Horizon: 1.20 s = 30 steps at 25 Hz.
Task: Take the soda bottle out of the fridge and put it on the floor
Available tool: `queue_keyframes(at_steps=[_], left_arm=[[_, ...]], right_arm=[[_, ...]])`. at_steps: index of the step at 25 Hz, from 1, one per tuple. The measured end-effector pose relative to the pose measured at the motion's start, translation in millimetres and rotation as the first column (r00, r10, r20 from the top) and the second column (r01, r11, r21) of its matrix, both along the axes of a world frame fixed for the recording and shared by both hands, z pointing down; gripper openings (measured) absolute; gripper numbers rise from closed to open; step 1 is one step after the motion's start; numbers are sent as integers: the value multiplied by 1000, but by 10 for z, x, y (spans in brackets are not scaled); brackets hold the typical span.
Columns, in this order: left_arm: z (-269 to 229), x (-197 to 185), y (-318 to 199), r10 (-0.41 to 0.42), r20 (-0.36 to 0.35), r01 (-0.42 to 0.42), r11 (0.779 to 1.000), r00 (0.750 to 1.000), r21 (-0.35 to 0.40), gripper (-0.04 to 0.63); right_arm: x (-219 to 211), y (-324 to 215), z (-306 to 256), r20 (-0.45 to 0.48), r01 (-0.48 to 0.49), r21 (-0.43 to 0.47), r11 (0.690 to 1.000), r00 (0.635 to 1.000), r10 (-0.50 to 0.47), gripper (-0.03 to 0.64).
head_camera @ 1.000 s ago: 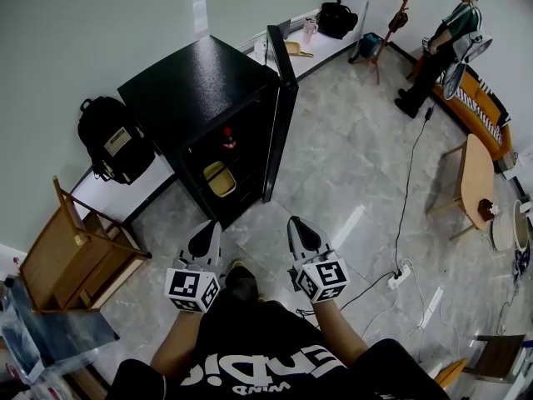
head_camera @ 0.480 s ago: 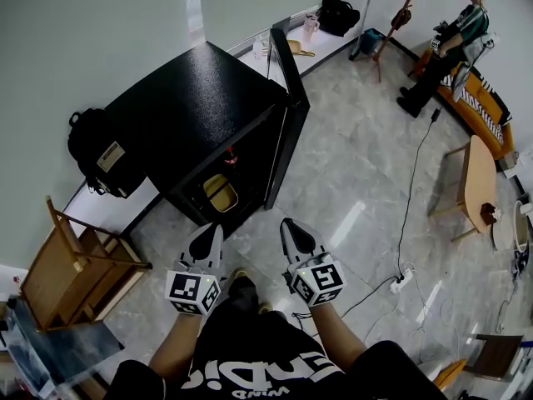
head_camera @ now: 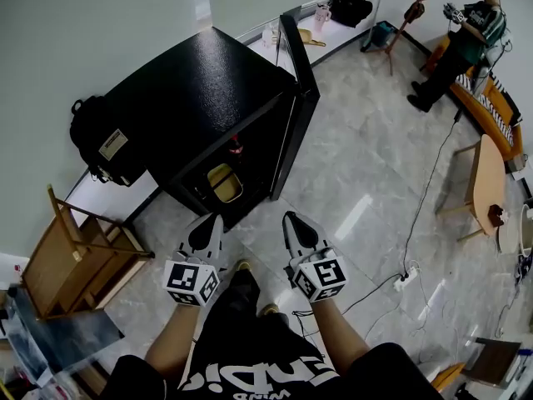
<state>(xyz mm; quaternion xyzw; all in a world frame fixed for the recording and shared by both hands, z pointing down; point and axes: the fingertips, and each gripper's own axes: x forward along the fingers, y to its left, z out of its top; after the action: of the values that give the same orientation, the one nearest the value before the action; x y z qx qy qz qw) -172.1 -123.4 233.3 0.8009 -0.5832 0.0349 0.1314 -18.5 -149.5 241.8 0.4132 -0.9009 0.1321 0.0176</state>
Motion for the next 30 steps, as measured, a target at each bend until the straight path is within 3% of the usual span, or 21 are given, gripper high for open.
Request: queue_keyframes(at_steps=[11,20,30], left_arm=[[108,22,138,-51,-6,51,998,999,36,6],[493,-35,123,-71,-39,73,996,997,58,6],[937,24,-128,-45,-32,48,994,998,103,6]], right_arm=[[17,31,140,6,20,40,999,1000,-20,23],[-59,-19,495,22,19,73,997,1000,-21,23],[-149,-212,1020,39,28,112,993,999,-33,25]])
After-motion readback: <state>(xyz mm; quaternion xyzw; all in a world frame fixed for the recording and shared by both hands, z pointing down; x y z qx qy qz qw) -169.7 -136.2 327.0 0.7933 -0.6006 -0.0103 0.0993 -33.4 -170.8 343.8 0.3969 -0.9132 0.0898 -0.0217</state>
